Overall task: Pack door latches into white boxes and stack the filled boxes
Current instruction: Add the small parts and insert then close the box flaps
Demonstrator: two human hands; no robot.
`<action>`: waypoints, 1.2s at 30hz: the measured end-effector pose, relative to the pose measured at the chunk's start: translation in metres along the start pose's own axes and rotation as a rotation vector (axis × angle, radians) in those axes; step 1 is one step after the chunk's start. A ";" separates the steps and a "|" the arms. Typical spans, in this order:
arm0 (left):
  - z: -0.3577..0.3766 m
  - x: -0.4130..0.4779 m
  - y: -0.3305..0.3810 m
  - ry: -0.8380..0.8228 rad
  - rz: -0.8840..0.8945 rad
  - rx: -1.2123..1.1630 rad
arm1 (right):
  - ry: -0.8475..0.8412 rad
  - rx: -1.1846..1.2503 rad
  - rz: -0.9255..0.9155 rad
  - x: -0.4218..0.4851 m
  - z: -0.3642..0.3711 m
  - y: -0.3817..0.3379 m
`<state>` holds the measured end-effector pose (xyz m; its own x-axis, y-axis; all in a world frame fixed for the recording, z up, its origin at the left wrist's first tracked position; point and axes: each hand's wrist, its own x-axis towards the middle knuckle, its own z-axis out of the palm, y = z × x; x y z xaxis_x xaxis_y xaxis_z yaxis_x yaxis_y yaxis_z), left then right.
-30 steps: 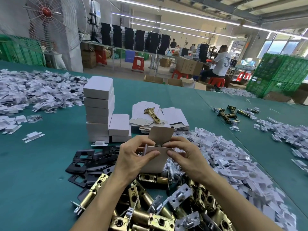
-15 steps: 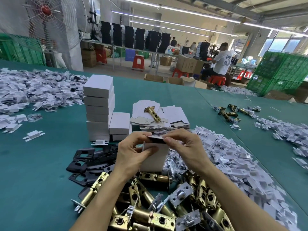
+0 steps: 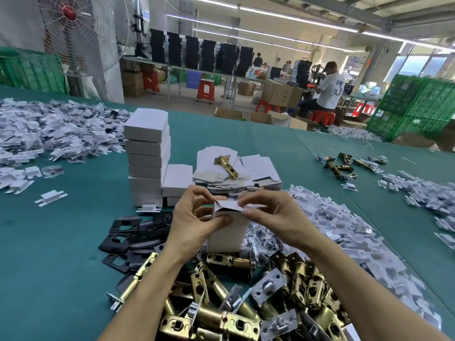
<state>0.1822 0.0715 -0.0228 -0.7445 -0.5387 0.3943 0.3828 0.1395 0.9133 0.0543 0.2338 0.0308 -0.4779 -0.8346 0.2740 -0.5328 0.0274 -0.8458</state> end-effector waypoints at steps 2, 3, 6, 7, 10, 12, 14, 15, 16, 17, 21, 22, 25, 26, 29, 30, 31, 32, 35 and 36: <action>0.001 0.000 0.000 -0.019 -0.004 0.001 | -0.009 -0.032 -0.001 0.000 0.000 -0.001; 0.001 -0.001 0.001 -0.025 -0.005 0.005 | 0.004 -0.049 -0.010 0.000 0.000 -0.001; 0.004 -0.002 0.001 -0.025 0.007 0.017 | 0.055 -0.058 -0.022 0.001 0.000 -0.001; 0.004 -0.002 0.001 -0.024 0.015 0.009 | 0.070 -0.057 -0.024 0.001 0.001 0.000; 0.005 -0.003 0.003 -0.016 0.035 -0.029 | 0.105 -0.073 -0.047 0.001 0.003 0.000; 0.007 -0.003 0.003 -0.002 0.056 -0.036 | 0.130 -0.092 -0.065 0.003 0.004 0.000; 0.008 -0.002 0.003 0.011 0.062 -0.030 | 0.148 -0.100 -0.070 0.003 0.005 0.002; 0.008 -0.001 0.002 0.012 0.061 -0.029 | 0.151 -0.098 -0.071 0.003 0.006 0.003; 0.008 -0.001 0.001 0.011 0.060 -0.029 | 0.150 -0.095 -0.073 0.003 0.007 0.004; 0.007 -0.001 0.001 0.009 0.064 -0.022 | 0.148 -0.094 -0.075 0.002 0.008 0.005; 0.005 0.000 -0.002 0.008 0.070 0.020 | 0.156 -0.155 -0.094 -0.002 0.011 0.010; 0.005 0.000 -0.002 0.010 0.056 0.027 | 0.148 -0.187 -0.102 -0.003 0.011 0.011; 0.003 -0.001 -0.005 0.019 0.023 0.059 | 0.121 -0.258 -0.144 -0.009 0.012 0.015; 0.003 -0.002 -0.006 0.020 0.013 0.058 | 0.118 -0.270 -0.152 -0.009 0.012 0.016; 0.005 -0.001 -0.005 -0.004 0.010 0.056 | 0.107 -0.256 -0.127 -0.009 0.018 0.019; 0.005 0.000 -0.005 -0.017 0.013 0.058 | 0.101 -0.235 -0.108 -0.009 0.021 0.019; 0.006 0.000 -0.005 -0.028 0.010 0.062 | 0.099 -0.212 -0.094 -0.008 0.022 0.019; 0.006 -0.001 -0.005 -0.036 -0.006 0.071 | 0.101 -0.202 -0.092 -0.007 0.022 0.019; 0.006 -0.001 -0.009 -0.066 -0.104 0.149 | 0.140 -0.178 -0.105 -0.003 0.019 0.019; 0.006 -0.001 -0.009 -0.074 -0.142 0.179 | 0.166 -0.084 -0.059 -0.003 0.019 0.018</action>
<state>0.1760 0.0751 -0.0310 -0.8246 -0.5018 0.2610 0.1732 0.2152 0.9611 0.0593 0.2266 0.0063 -0.5487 -0.7343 0.3997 -0.6165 0.0325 -0.7867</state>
